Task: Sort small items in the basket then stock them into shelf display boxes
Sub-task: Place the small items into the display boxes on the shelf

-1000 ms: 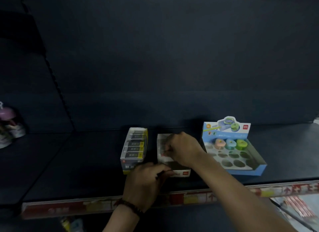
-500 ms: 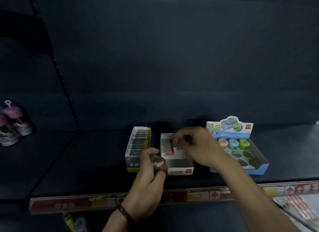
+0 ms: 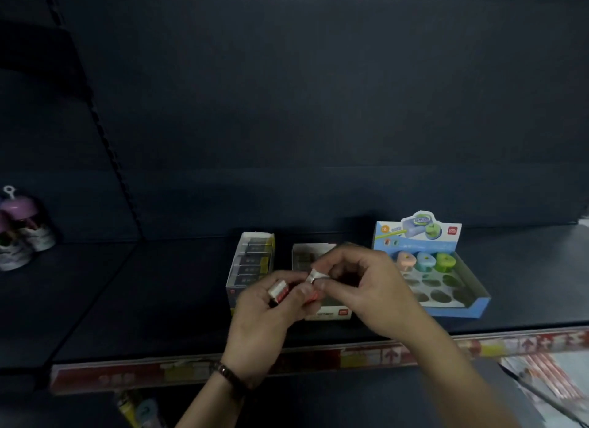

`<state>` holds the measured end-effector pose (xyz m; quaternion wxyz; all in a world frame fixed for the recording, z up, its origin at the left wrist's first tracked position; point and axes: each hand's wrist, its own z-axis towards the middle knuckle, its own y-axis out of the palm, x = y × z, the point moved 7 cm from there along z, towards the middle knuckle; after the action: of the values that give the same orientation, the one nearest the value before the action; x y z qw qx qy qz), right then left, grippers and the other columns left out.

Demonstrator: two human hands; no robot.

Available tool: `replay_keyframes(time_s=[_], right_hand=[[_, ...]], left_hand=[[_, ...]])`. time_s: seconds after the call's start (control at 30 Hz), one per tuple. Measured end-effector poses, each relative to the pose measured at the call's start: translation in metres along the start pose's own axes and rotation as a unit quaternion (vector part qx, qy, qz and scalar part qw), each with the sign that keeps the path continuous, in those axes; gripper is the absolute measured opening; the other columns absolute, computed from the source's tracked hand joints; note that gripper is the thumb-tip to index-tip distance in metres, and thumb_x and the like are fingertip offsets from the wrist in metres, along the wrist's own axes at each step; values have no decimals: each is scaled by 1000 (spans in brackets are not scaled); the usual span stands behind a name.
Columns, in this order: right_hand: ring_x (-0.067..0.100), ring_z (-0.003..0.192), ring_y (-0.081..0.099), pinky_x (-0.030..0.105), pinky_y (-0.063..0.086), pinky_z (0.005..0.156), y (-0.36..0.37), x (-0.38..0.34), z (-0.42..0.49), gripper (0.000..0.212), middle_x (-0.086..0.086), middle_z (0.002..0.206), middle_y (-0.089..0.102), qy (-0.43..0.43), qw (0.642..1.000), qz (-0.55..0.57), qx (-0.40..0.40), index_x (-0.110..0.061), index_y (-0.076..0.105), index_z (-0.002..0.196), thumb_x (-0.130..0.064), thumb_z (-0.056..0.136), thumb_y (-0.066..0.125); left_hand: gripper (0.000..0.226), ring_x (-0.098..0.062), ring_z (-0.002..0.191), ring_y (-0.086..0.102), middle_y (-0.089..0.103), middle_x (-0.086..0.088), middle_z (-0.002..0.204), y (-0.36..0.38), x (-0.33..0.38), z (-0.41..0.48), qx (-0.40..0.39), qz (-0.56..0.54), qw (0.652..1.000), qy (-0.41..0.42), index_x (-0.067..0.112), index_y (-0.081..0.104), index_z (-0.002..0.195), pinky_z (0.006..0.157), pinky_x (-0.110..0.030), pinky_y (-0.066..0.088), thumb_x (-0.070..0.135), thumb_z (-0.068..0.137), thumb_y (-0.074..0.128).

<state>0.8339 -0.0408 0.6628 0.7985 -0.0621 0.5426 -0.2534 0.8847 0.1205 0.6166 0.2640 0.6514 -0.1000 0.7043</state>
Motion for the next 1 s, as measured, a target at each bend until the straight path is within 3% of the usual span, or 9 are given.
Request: replay_keyframes(time_s=[0.13, 0.33, 0.47, 0.57, 0.67, 0.77, 0.87, 0.93, 1.0], right_hand=[[22, 86, 74, 47, 62, 84, -6, 1, -5, 24, 0, 90, 77, 9, 998, 30, 63, -26, 79, 92, -6, 84, 88], [19, 86, 77, 28, 62, 80, -3, -12, -17, 36, -2, 92, 80, -14, 997, 55, 44, -23, 83, 105, 1, 79, 90], [17, 90, 73, 27, 57, 81, -9, -10, -15, 33, -7, 92, 78, -16, 999, 8, 28, -34, 84, 101, -10, 80, 92], [20, 91, 70, 26, 54, 81, -7, -11, -14, 25, -6, 93, 72, -54, 998, -1, 27, -31, 81, 99, -23, 79, 93], [19, 89, 71, 34, 57, 82, -21, -1, -8, 22, -4, 91, 74, -32, 996, -35, 76, -30, 79, 96, -20, 81, 91], [6, 84, 71, 20, 53, 77, -34, 17, 8, 23, -13, 86, 75, 20, 985, -157, 64, -29, 76, 102, -19, 85, 87], [2, 84, 68, 23, 54, 76, -30, 35, 27, 29, -15, 87, 73, 37, 963, -267, 12, -31, 66, 107, -25, 87, 85], [8, 89, 68, 34, 57, 78, -20, 44, 39, 22, -13, 94, 73, 38, 937, -344, -35, -32, 66, 102, -34, 89, 83], [18, 95, 70, 36, 57, 79, -10, 50, 47, 12, -6, 102, 74, 45, 908, -409, -74, -31, 70, 97, -37, 91, 79]], left_hand=[[27, -29, 111, 75, 77, -13, 117, 6, -1, 3, -16, -21, 1000, -16, -1, 70, 121, 98, -37, 60, 11, 109, 49], [27, -35, 105, 76, 77, -17, 114, 12, 1, 6, -34, -19, 999, -13, 3, 71, 123, 84, -41, 63, 9, 109, 49], [29, -34, 98, 77, 76, -15, 118, 18, 6, 6, -85, 4, 996, -8, 4, 65, 129, 78, -39, 64, 8, 110, 44], [28, -35, 92, 77, 76, -13, 118, 23, 10, 5, -114, 23, 993, -8, 11, 63, 131, 69, -37, 62, 11, 111, 43], [23, -14, 83, 74, 75, 7, 103, 6, 12, 8, -28, 185, 981, 47, 34, 60, 126, 66, -24, 56, 20, 110, 50], [19, 4, 84, 67, 70, 15, 91, -3, 4, 2, 22, 315, 947, 53, 42, 51, 117, 66, -12, 51, 27, 107, 55], [13, 5, 78, 64, 68, 19, 86, -3, -8, -2, 11, 464, 884, 61, 48, 50, 115, 60, -17, 53, 43, 104, 56], [11, 4, 88, 65, 69, 23, 95, -6, -15, 0, 8, 500, 863, 65, 48, 54, 113, 72, -28, 60, 50, 102, 56], [10, 4, 95, 63, 69, 26, 100, -6, -22, 3, -7, 515, 856, 51, 48, 59, 109, 81, -33, 59, 52, 100, 57]])
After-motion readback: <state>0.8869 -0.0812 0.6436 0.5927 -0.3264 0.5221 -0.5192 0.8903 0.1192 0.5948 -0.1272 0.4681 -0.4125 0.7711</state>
